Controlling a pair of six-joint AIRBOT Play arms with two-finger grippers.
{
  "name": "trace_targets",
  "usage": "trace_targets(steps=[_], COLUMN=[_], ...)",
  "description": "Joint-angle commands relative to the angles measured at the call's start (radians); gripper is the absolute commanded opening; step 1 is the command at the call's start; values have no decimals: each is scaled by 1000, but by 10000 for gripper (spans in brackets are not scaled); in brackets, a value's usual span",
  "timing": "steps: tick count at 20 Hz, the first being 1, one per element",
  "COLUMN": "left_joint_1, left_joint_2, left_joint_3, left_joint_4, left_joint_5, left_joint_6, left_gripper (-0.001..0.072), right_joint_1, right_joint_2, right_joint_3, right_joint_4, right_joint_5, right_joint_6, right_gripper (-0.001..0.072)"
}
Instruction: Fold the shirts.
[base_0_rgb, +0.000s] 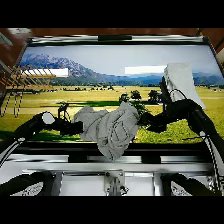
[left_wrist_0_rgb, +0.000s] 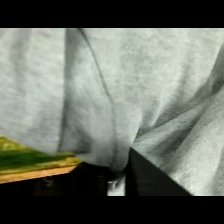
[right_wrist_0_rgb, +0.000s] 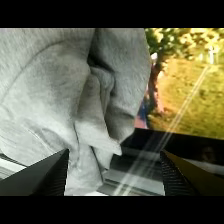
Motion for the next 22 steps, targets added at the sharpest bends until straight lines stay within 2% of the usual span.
trace_targets(steps=[1, 6, 7, 8, 9, 12, 14, 16, 18, 20, 22], left_joint_1=[-3, -3, -3, -3, -3, -2, 7, 29, 45, 45, 45], left_joint_2=[-3, 35, 45, 57, 69, 138, 197, 252, 296, 328, 363], left_joint_3=[5, 46, 59, 75, 94, 221, 388, 608, 842, 1046, 1181], left_joint_4=[-8, -1, 2, 6, 8, 14, 57, 80, 80, 79, 79], left_joint_5=[37, 30, 29, 29, 28, 22, 8, 1, 5, 4, 2], left_joint_6=[-19, 12, 12, 12, 21, 154, 219, 247, 244, 243, 244], left_gripper=[41, 40, 40, 40, 40, 40, 40, 40, 40, 40, 40], right_joint_1=[33, 216, 238, 256, 259, 259, 259, 259, 259, 259, 259], right_joint_2=[-16, -111, -121, -119, -115, -30, 72, 185, 291, 385, 460], right_joint_3=[-3, -3, -2, 3, 21, 156, 303, 481, 659, 774, 827], right_joint_4=[35, 28, 37, 36, 36, -61, -231, -392, -418, -389, -351], right_joint_5=[90, 240, 256, 257, 240, 182, 182, 207, 304, 459, 552], right_joint_6=[-12, -19, -32, -58, -60, -99, -89, -71, 8, 19, 19], right_gripper=[672, 669, 572, 185, 100, 97, 97, 98, 97, 97, 97])
